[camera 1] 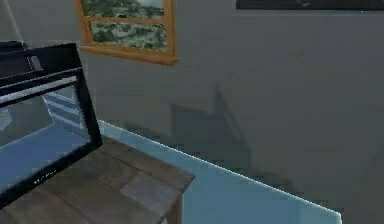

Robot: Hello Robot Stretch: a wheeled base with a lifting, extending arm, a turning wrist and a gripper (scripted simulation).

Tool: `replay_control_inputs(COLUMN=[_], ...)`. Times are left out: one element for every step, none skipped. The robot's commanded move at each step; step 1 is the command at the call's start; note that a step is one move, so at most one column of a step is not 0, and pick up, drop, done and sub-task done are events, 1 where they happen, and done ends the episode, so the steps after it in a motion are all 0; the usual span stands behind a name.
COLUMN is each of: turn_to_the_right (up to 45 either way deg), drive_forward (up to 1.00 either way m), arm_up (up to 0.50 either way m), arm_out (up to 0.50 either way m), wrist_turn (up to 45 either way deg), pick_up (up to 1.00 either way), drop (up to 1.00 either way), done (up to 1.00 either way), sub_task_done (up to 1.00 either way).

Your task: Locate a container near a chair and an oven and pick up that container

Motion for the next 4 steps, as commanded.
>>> replay_control_inputs(turn_to_the_right=[-45.0, -45.0, -45.0, -33.0], drive_forward=[0.00, 0.00, 0.00, 0.00], arm_up=[0.00, 0.00, 0.00, 0.00], arm_out=[0.00, 0.00, 0.00, 0.00], wrist_turn=[0.0, 0.0, 0.0, 0.0], pick_up=[0.00, 0.00, 0.00, 0.00], drop=[0.00, 0.00, 0.00, 0.00], done=[0.00, 0.00, 0.00, 0.00], sub_task_done=[0.00, 0.00, 0.00, 0.00])
